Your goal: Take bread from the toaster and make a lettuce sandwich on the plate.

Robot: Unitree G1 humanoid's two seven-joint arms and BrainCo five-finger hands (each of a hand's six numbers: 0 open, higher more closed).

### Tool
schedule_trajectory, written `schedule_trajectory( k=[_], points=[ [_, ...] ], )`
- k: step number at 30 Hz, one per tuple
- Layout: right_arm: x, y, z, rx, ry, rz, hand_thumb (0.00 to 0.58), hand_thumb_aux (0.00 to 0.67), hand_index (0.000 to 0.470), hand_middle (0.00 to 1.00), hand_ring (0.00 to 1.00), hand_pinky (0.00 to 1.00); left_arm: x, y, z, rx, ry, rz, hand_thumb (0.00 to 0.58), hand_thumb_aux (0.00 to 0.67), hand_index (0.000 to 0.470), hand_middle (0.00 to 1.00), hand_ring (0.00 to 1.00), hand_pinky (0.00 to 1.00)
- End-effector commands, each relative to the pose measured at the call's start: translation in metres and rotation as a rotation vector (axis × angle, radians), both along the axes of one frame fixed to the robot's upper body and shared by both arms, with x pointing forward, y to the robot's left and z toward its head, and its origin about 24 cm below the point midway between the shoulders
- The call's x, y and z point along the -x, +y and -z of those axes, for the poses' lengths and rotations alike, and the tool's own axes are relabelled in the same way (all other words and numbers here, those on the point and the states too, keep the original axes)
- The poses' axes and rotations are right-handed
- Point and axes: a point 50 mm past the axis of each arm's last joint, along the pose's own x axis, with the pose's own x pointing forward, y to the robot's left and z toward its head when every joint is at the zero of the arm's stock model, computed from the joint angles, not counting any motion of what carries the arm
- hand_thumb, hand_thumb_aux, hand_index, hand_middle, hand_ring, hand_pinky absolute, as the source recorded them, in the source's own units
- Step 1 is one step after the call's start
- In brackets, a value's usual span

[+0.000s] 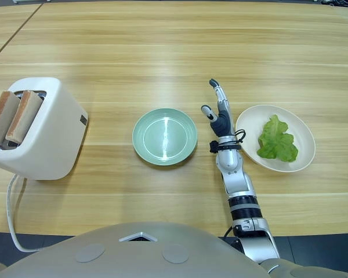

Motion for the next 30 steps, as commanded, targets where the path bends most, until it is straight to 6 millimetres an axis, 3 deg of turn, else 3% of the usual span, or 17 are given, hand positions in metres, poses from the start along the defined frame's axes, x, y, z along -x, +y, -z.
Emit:
schedule_trajectory(
  k=[1,9,16,26,27,28,29,30],
  points=[
    [0.0,-0.007,0.002,0.006,-0.001,0.021,0.0,0.0,0.0,0.0,0.0,0.0,0.002,0.005,-0.002,-0.082,0.042,-0.01,0.0,0.0,0.0,0.0,0.0,0.0],
    [0.001,-0.014,0.005,0.021,-0.001,0.037,0.0,0.0,0.0,0.0,0.0,0.0,0.003,0.03,-0.01,-0.233,0.053,-0.181,0.0,0.0,0.0,0.0,0.0,0.0],
    [0.003,-0.019,0.004,0.028,-0.012,0.053,0.0,0.0,0.0,0.0,0.0,0.0,0.005,0.036,0.029,-0.353,0.282,-0.216,0.0,0.0,0.0,0.0,0.0,0.0],
    [0.009,-0.025,0.004,0.031,-0.018,0.077,0.0,0.0,0.0,0.0,0.0,0.0,0.002,0.048,0.046,-0.393,0.366,-0.261,0.0,0.0,0.0,0.0,0.0,0.0],
    [0.009,-0.025,0.003,0.031,-0.018,0.077,0.0,0.0,0.0,0.0,0.0,0.0,0.002,0.048,0.047,-0.394,0.368,-0.258,0.092,0.055,0.039,0.0,0.0,0.0],
    [0.009,-0.025,0.003,0.031,-0.018,0.076,0.0,0.0,0.0,0.0,0.0,0.0,0.002,0.047,0.047,-0.395,0.37,-0.257,0.258,0.171,0.12,0.0,0.0,0.0],
    [0.01,-0.025,0.003,0.031,-0.018,0.076,0.0,0.0,0.0,0.0,0.0,0.0,0.002,0.047,0.047,-0.397,0.372,-0.253,0.429,0.328,0.23,0.0,0.0,0.0],
    [0.01,-0.025,0.003,0.031,-0.018,0.076,0.0,0.0,0.0,0.0,0.0,0.0,0.002,0.046,0.048,-0.397,0.374,-0.248,0.462,0.368,0.258,0.0,0.0,0.0]
  ],
)
